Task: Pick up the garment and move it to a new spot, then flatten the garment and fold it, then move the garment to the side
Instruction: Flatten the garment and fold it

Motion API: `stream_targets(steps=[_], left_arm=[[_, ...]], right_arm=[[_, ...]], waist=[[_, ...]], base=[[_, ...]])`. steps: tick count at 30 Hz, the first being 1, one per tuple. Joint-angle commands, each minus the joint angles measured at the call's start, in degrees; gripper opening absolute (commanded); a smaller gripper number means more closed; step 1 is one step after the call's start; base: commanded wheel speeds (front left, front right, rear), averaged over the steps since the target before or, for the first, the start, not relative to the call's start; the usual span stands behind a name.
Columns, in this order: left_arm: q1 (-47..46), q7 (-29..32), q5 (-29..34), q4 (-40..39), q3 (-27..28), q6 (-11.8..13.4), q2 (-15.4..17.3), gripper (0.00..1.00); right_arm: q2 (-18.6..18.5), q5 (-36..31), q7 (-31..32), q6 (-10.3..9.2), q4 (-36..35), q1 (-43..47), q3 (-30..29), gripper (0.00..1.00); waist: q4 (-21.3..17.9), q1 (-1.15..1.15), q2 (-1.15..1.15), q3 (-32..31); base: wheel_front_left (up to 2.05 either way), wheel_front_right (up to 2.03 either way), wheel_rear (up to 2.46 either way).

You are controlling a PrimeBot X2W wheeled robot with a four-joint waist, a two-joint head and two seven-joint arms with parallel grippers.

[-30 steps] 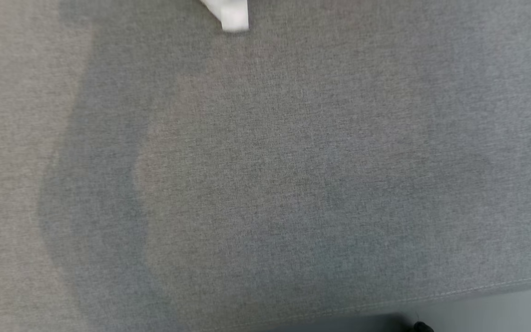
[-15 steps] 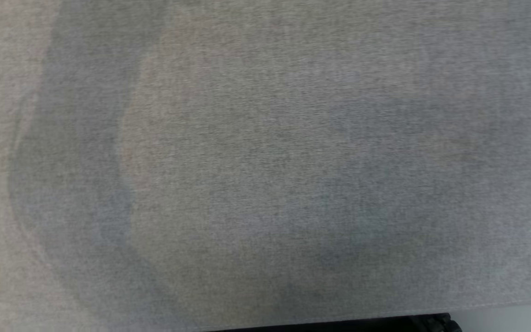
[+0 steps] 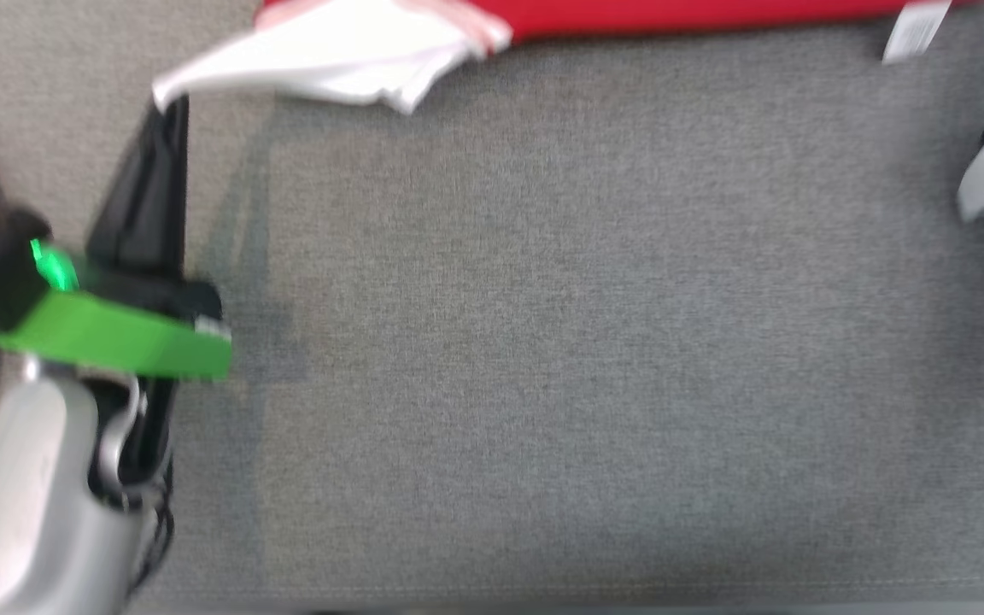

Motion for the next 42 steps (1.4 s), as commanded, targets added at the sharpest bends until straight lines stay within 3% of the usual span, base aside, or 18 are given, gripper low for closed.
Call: stream_targets(steps=[1, 9, 23, 31, 37, 42], left_arm=[[4.76, 0.60, -2.42, -0.72, 1.04, 0.81, 0.14, 0.00], [23.16, 1.52, -7.73, -4.19, 2.22, 4.10, -0.58, 0.00], [36.05, 1.88, -7.56, -13.27, 2.38, 9.65, -0.31, 0.00], [35.75, 6.31, -6.65, -15.57, 0.57, 12.34, 0.22, 0.00], [31.46, 10.29, -5.38, -14.57, -1.89, 13.56, -0.21, 0.00], [27.12, 12.02, -4.76, -14.02, -3.59, 13.01, -1.03, 0.00]], right_arm=[[0.39, 0.61, -0.13, -0.14, -1.00, 3.81, -0.74, 0.00], [3.63, 0.96, -0.14, -0.16, -4.48, 19.02, -3.32, 0.00], [6.54, -2.11, 1.55, -0.19, -16.97, 37.95, -10.95, 0.00], [8.98, -7.72, 7.96, -0.18, -24.10, 41.69, -11.36, 0.00], [8.76, -10.45, 14.80, -0.15, -22.51, 39.37, -10.56, 0.00], [7.84, -11.62, 19.77, -0.14, -21.84, 35.90, -9.97, 0.00]], waist=[[-3.63, 0.00, 0.00, -10.46], [-5.73, 0.00, 0.00, -17.06], [-7.03, 0.00, 0.00, -21.44], [-7.53, 0.00, 0.00, -21.48], [-5.94, 0.00, 0.00, -20.69], [-4.04, 0.00, 0.00, -18.62]], base=[[0.00, 0.00, 0.00], [0.00, 0.00, 0.00], [0.00, 0.00, 0.00], [0.00, 0.00, 0.00], [0.00, 0.00, 0.00], [0.00, 0.00, 0.00]])
